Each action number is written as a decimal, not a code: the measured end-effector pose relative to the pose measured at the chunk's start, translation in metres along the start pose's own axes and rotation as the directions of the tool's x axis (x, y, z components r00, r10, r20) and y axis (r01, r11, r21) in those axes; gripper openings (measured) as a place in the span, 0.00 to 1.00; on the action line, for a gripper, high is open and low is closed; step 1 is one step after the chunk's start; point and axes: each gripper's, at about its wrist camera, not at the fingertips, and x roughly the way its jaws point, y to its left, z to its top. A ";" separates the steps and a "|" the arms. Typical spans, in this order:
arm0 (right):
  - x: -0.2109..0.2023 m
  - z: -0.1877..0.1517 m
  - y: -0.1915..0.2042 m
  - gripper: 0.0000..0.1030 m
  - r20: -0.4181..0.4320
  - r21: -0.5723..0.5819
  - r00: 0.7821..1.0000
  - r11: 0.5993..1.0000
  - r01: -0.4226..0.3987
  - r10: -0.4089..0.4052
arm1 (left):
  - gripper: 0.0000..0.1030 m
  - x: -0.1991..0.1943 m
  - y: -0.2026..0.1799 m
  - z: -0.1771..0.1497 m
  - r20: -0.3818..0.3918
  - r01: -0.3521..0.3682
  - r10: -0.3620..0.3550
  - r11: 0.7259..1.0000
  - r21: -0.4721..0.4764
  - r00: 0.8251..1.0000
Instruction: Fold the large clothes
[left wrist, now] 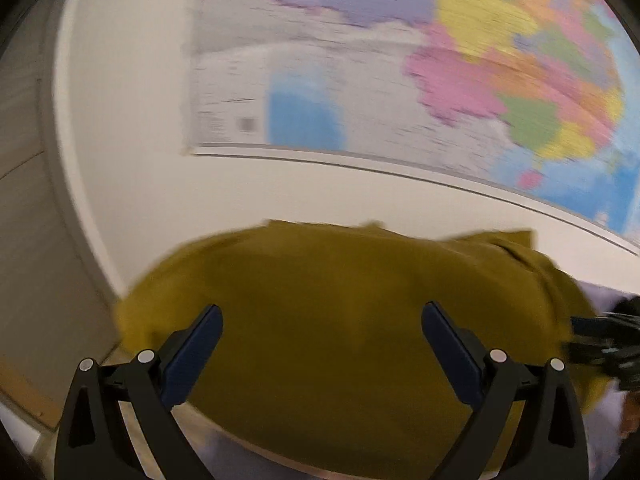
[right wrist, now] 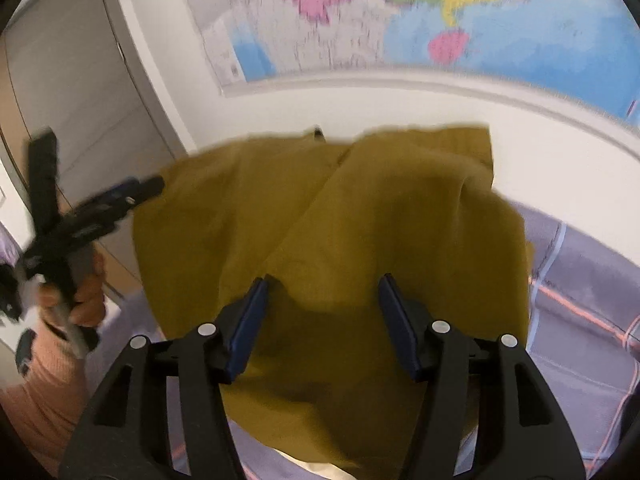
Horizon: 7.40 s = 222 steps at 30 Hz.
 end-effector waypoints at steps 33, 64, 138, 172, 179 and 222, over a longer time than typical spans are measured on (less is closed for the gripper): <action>0.084 0.051 -0.015 0.52 -0.128 0.034 0.990 0.997 0.072 -0.067 | 0.83 0.109 -0.074 0.029 -0.249 0.111 -0.074 0.984 0.139 0.966; -0.015 -0.049 0.016 0.60 0.077 -0.077 0.997 0.997 0.007 -0.001 | 0.84 -0.010 -0.001 -0.041 -0.012 0.036 -0.036 0.999 0.014 0.999; -0.129 -0.161 0.066 0.94 0.178 -0.092 0.983 0.994 0.059 -0.042 | 0.93 -0.137 -0.132 -0.167 -0.082 -0.042 0.040 0.999 -0.020 0.996; -0.133 -0.165 0.070 0.94 0.189 -0.073 0.981 0.995 0.062 -0.047 | 0.93 -0.143 -0.130 -0.167 -0.071 -0.041 0.040 0.999 -0.009 0.997; -0.133 -0.165 0.070 0.94 0.188 -0.072 0.981 0.996 0.061 -0.047 | 0.93 -0.143 -0.131 -0.167 -0.071 -0.044 0.043 0.999 -0.008 0.997; -0.131 -0.166 0.069 0.94 0.180 -0.048 0.983 0.998 0.052 -0.043 | 0.93 -0.138 -0.133 -0.171 -0.082 -0.036 0.035 0.999 -0.007 0.996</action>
